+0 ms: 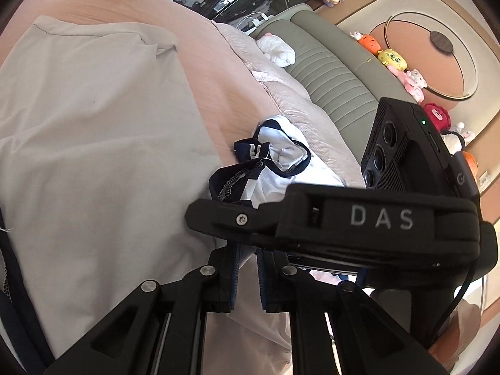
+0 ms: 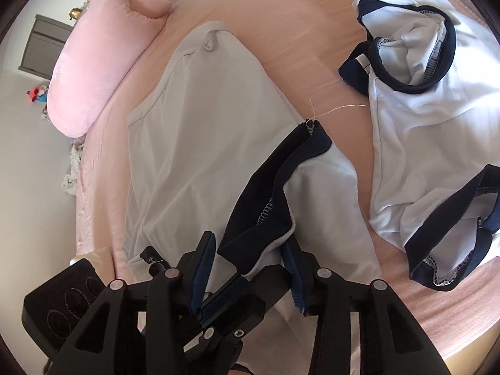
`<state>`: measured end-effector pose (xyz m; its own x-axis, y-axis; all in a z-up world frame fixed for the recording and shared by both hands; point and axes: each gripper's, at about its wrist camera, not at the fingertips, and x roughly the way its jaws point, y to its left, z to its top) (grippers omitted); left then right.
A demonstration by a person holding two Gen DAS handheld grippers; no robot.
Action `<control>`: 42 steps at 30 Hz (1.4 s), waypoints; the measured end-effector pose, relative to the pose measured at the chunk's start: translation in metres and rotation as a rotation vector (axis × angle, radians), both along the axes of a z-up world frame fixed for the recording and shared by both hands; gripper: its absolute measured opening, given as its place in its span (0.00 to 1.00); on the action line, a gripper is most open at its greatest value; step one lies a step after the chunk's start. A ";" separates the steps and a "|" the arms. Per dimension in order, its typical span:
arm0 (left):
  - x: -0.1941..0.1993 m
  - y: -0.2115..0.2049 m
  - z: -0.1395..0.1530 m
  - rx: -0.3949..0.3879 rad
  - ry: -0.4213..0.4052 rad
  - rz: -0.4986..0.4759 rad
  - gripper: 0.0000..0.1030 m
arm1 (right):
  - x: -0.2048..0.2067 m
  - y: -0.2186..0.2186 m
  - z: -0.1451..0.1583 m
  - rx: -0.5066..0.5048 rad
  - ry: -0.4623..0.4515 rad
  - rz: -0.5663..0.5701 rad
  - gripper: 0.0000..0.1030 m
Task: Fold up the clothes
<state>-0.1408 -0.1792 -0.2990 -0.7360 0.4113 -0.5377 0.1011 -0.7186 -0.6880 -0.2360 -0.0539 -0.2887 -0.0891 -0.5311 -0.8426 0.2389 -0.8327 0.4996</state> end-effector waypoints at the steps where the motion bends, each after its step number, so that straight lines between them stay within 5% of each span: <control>1: 0.000 -0.001 0.001 0.006 0.001 0.001 0.08 | 0.002 0.003 0.001 -0.029 0.021 0.006 0.29; 21: 0.042 -0.010 0.027 0.007 0.021 0.093 0.06 | 0.026 -0.012 0.032 -0.091 0.030 0.109 0.28; 42: 0.059 -0.009 -0.011 0.009 -0.132 0.100 0.07 | 0.042 -0.024 -0.016 -0.008 -0.095 0.208 0.30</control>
